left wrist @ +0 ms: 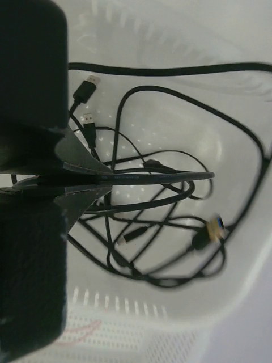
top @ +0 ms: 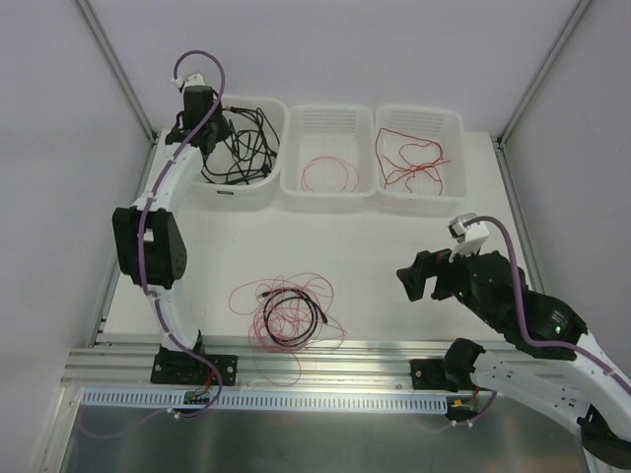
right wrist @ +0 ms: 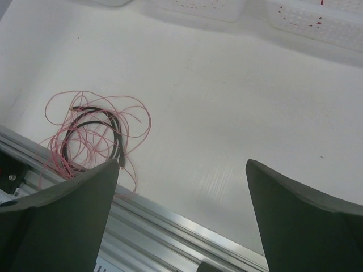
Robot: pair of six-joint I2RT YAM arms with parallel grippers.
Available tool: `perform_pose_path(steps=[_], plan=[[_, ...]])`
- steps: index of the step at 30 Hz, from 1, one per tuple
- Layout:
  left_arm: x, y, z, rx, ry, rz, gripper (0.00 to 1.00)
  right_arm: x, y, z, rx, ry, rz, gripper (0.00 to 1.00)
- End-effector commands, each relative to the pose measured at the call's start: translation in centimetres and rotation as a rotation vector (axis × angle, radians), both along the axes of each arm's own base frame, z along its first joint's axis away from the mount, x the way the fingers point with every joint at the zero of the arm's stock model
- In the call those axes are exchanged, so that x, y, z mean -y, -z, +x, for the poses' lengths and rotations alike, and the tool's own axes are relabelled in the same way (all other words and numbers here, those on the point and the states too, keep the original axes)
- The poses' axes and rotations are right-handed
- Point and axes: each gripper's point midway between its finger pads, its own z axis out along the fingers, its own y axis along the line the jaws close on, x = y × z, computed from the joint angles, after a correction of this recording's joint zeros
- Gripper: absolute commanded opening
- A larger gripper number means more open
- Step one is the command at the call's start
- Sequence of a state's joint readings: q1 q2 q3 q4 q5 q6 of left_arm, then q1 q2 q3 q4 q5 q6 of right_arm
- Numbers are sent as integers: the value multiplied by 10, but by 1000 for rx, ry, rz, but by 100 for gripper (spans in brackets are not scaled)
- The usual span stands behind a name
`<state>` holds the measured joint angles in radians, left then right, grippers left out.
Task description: Untangle the cables
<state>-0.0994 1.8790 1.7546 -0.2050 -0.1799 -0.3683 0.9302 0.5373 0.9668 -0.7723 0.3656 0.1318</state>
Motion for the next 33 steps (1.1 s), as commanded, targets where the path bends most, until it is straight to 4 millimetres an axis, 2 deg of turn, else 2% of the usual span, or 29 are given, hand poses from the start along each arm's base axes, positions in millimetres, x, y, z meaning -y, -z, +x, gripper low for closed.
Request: perform_pose_path(steps=[1,2,3,4,6,7,9,10,11,12,13,14,15,16,17,18,19,20,21,24,25,26,27,28,29,30,31,33], plan=[[3,59,10,-112,24,-101,0,1,16,3,-27,-4,-93,100],[-3,83,9,-165,14,-116,0,-1,18,3,-31,-16,-103,100],[-5,92,8,-184,15,-139,0,-3,22,4,-41,-21,-116,100],[-2,100,5,-205,26,-172,6,-6,24,3,-47,-36,-117,100],[-5,93,3,-193,23,-174,18,-12,28,5,-54,-57,-130,100],[-6,83,-1,-177,35,-157,38,-16,30,4,-63,-73,-131,100],[-3,66,-5,-148,68,-153,57,-26,36,4,-83,-109,-142,100],[-4,49,-12,-118,74,-143,67,-30,38,5,-91,-120,-147,100],[-4,39,-16,-101,76,-135,81,-33,41,5,-101,-130,-149,100],[-5,28,-21,-81,79,-131,87,-37,41,5,-104,-140,-147,99],[-5,18,-26,-65,83,-125,92,-43,46,5,-125,-160,-152,100],[-4,-11,-35,-7,93,-126,96,-48,45,5,-124,-174,-143,100],[-3,-24,-42,16,103,-129,99,-52,47,5,-129,-190,-141,100],[-1,-33,-49,32,115,-134,99,-58,50,4,-144,-217,-143,100],[2,-62,-64,89,137,-143,99,-63,52,5,-150,-231,-143,100],[9,-73,-73,108,172,-161,99,-68,54,5,-157,-248,-144,99],[14,-92,-93,146,198,-181,99,-74,55,2,-169,-282,-143,100],[19,-98,-104,159,220,-194,99,-82,61,4,-190,-298,-153,100],[30,-106,-128,174,274,-220,99,-91,63,1,-209,-337,-142,100],[46,-103,-167,166,356,-257,99,-114,78,2,-263,-392,-129,100],[54,-94,-193,154,398,-277,99,-121,81,0,-280,-418,-119,99],[59,-84,-209,128,423,-289,99,-129,82,2,-282,-429,-100,97],[62,-76,-221,115,440,-297,99,-136,95,3,-322,-440,-119,95],[66,-58,-245,93,471,-310,99,-144,95,-1,-339,-475,-107,92],[68,-46,-257,68,483,-317,99,-153,97,-2,-337,-501,-108,91],[69,-16,-269,12,493,-320,99,-160,105,0,-354,-506,-129,88],[70,-13,-284,23,515,-320,99,-164,111,0,-365,-512,-145,86],[72,12,-300,-18,527,-331,99,-175,121,-2,-377,-528,-169,82]])
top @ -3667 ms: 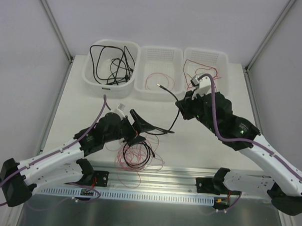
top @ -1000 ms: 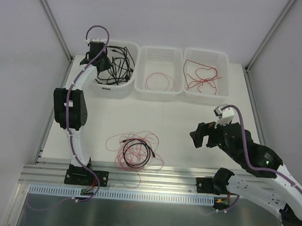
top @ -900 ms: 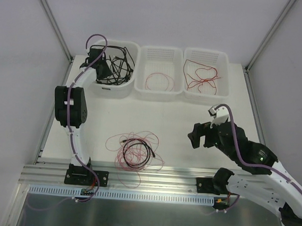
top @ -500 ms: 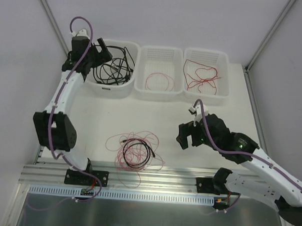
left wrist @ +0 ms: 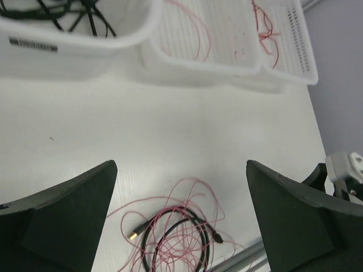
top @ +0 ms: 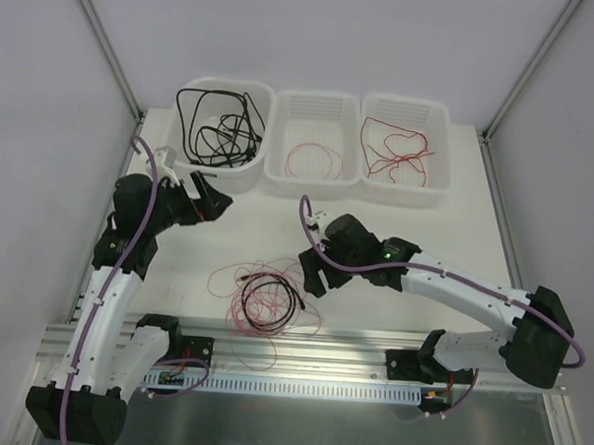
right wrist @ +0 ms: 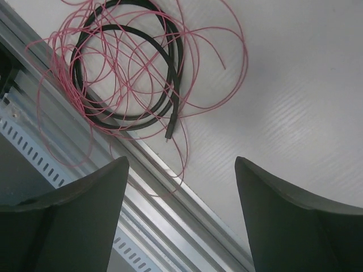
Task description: Untangle the cables
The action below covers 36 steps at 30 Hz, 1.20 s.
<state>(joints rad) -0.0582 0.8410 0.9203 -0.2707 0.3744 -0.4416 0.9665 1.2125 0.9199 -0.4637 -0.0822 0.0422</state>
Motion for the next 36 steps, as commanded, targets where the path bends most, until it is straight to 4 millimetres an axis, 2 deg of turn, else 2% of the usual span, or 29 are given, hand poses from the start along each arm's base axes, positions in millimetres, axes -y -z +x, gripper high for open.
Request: perform_pose_path(steps=[1,3,4,7,8,11,14,18,20,23,24,25,27,28,29,31,33,34,35,36], plan=[[14,68,-39,-150,108,-13,99,-35,4,1,-8,-62,34,79],[18,90,-50,-195,135,-24,99,-42,17,4,-20,-60,11,74],[18,108,-58,-233,140,-26,99,-45,31,5,-41,-60,-25,69],[19,128,-66,-271,149,-28,99,-56,44,8,-44,-66,-58,62],[18,131,-67,-280,147,-28,99,-60,57,8,-63,-68,-86,60],[19,135,-67,-301,152,-27,99,-66,76,6,-84,-70,-126,53],[20,136,-65,-307,165,-22,99,-71,88,7,-74,-67,-163,47],[22,136,-66,-316,174,-29,99,-74,102,7,-84,-75,-203,45],[22,137,-66,-318,175,-30,99,-73,108,9,-78,-69,-229,36],[22,137,-67,-317,176,-32,99,-62,111,22,-30,-29,-293,12],[22,136,-66,-315,175,-33,99,-60,107,25,-2,-38,-307,1],[22,136,-67,-317,176,-35,99,-53,97,30,28,-28,-325,1],[23,138,-68,-322,180,-36,99,-56,68,41,93,-44,-302,1],[23,138,-67,-323,182,-36,99,-50,44,45,133,-35,-291,1],[23,138,-67,-326,182,-36,99,-55,17,53,177,-27,-256,1],[23,138,-68,-331,185,-38,99,-49,-25,62,267,-18,-233,1],[24,138,-68,-329,185,-41,99,-42,-86,65,360,8,-149,1],[24,139,-68,-332,186,-41,99,-35,-102,69,405,24,-138,1],[24,138,-68,-329,188,-42,99,-26,-132,68,457,46,-81,1],[24,138,-69,-331,189,-43,99,-20,-145,69,490,65,-61,1]])
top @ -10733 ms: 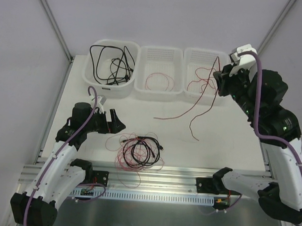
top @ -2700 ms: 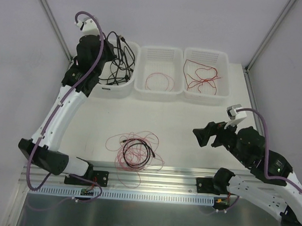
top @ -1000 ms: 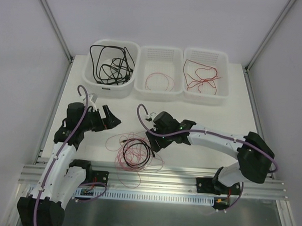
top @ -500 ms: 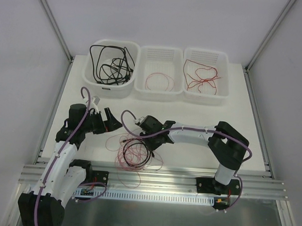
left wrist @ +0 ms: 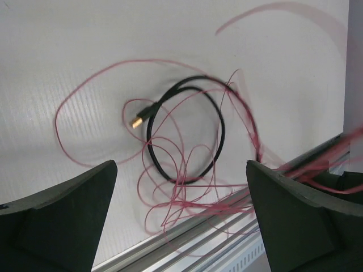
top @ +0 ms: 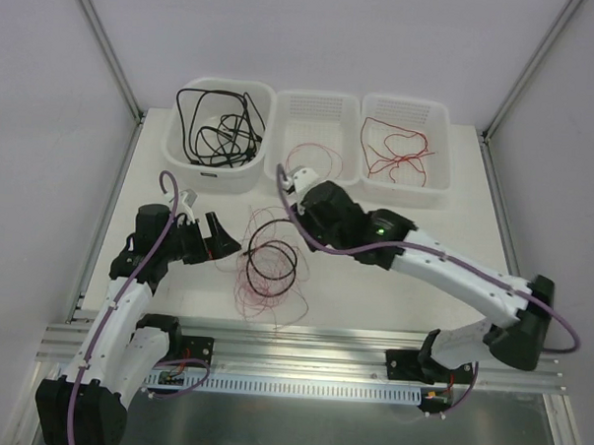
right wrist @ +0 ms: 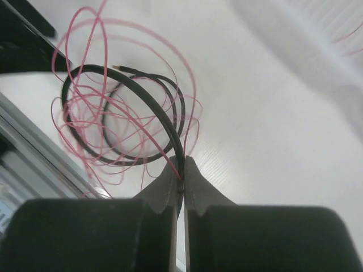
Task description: Untangle the cables
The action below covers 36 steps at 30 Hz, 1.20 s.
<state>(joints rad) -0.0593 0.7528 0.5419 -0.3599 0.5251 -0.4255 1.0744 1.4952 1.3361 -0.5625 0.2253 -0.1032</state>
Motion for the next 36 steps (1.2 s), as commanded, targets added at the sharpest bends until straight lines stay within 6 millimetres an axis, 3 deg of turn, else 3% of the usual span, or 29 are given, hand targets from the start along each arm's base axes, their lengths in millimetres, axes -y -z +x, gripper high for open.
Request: perform_pose_path(steps=[1,2,6,10,11,17,20,21,23,26,30,32,34,36], plan=[[7,-11,1,44,47,-18,99,39,-100,9,225,50,117,1],[7,-11,1,42,52,-22,99,51,-116,9,262,75,145,1],[9,-10,0,33,64,-34,99,75,-126,10,297,136,210,1],[11,-12,0,38,71,-39,99,95,-79,12,179,216,160,1],[12,-13,-1,41,77,-42,99,97,-52,7,131,213,123,1],[14,-13,-2,40,87,-52,99,82,26,-15,-78,199,95,3],[15,-12,-2,37,89,-55,99,67,47,-27,-166,171,86,15],[15,-12,-2,37,89,-55,99,59,44,-32,-176,144,92,31],[15,-11,-3,33,91,-56,99,49,42,-44,-180,80,61,50],[17,-11,-4,31,99,-60,99,48,23,-48,-167,44,66,62],[21,-11,-6,30,119,-65,99,73,-2,-38,-145,83,103,65],[23,-11,-7,27,134,-68,99,96,4,-19,-147,179,100,56],[26,-11,-8,23,149,-69,99,113,21,-5,-200,257,127,53],[29,-10,-10,20,162,-70,99,107,28,2,-241,261,210,49]])
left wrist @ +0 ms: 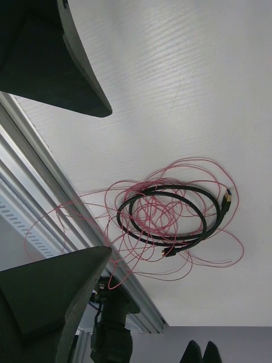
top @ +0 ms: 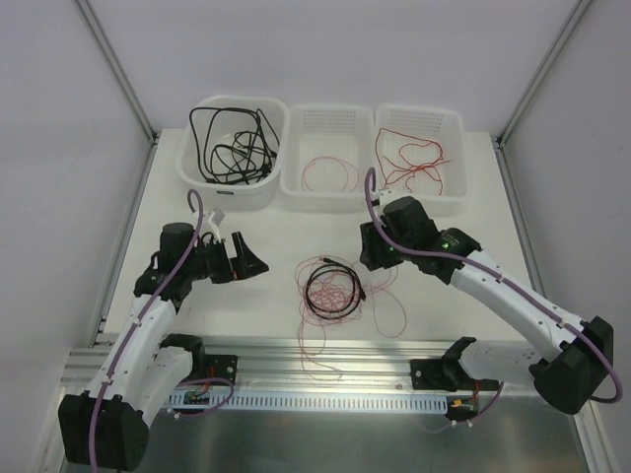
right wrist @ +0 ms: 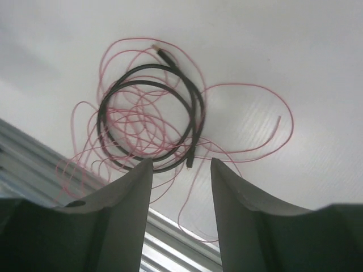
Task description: Untangle the cables
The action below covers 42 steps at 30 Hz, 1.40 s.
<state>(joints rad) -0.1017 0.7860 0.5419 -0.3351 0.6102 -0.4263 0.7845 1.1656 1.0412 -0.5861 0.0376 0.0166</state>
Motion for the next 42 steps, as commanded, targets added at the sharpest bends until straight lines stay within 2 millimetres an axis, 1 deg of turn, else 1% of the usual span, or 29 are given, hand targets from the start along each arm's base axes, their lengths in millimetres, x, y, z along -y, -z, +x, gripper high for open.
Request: perform_pose_path(steps=[1,2,3,5,6,7,8,10,11,15,17,18,19,22,23,25,26,27,28,30,31,32,34,35,36,38,39,41,42], plan=[[9,-8,-2,35,56,-17,99,5,24,6,-94,34,74,48],[10,-7,-3,32,61,-16,99,4,33,4,-117,23,75,47],[12,-6,-4,31,71,-15,99,-2,36,8,-114,15,87,47],[14,-5,-5,25,80,-12,99,-10,53,9,-151,-4,85,46],[15,-5,-5,23,86,-11,99,-14,56,14,-142,-3,92,46],[16,-4,-6,20,89,-11,99,-14,61,17,-140,-5,78,46],[16,-4,-5,18,90,-10,99,-14,75,21,-158,-1,42,44],[17,-3,-6,16,94,-11,99,-16,86,27,-166,-7,17,42],[17,-3,-6,14,95,-10,99,-18,97,27,-193,-12,3,40],[18,-2,-7,10,97,-9,99,-25,113,36,-178,-67,-68,38],[17,-1,-7,7,98,-8,99,-29,119,35,-161,-99,-120,38],[18,-1,-7,7,99,-8,99,-29,127,33,-176,-106,-149,38],[18,-1,-7,8,100,-7,99,-34,128,34,-168,-116,-164,38],[18,-1,-6,5,101,-7,99,-35,138,36,-166,-116,-213,38],[18,0,-7,2,101,-7,99,-31,139,42,-144,-96,-244,35],[18,0,-7,2,101,-7,99,-28,145,42,-138,-96,-289,27],[19,-1,-7,2,103,-8,99,-28,142,46,-120,-88,-305,15],[19,0,-7,1,106,-7,99,-26,141,45,-118,-95,-319,8],[19,0,-8,0,106,-8,99,-27,133,46,-100,-96,-311,1],[20,0,-8,3,109,-7,99,-29,116,46,-77,-104,-301,1],[20,0,-8,0,111,-6,99,-31,103,46,-53,-110,-289,1],[20,-1,-8,5,109,-8,99,-34,70,48,8,-105,-251,1],[21,-1,-9,5,114,-8,99,-42,27,44,98,-121,-190,1],[21,-3,-8,9,114,-9,99,-41,-13,41,180,-113,-121,1],[21,-3,-9,10,116,-11,99,-46,-40,38,237,-121,-71,1],[24,-8,-10,28,127,-13,99,-44,-80,36,331,-93,12,1],[25,-9,-11,36,131,-11,99,-38,-104,30,382,-74,70,1],[31,-16,-15,69,156,-12,99,-31,-130,28,448,-21,152,1],[34,-20,-17,83,166,-13,99,-23,-148,21,485,-6,213,1]])
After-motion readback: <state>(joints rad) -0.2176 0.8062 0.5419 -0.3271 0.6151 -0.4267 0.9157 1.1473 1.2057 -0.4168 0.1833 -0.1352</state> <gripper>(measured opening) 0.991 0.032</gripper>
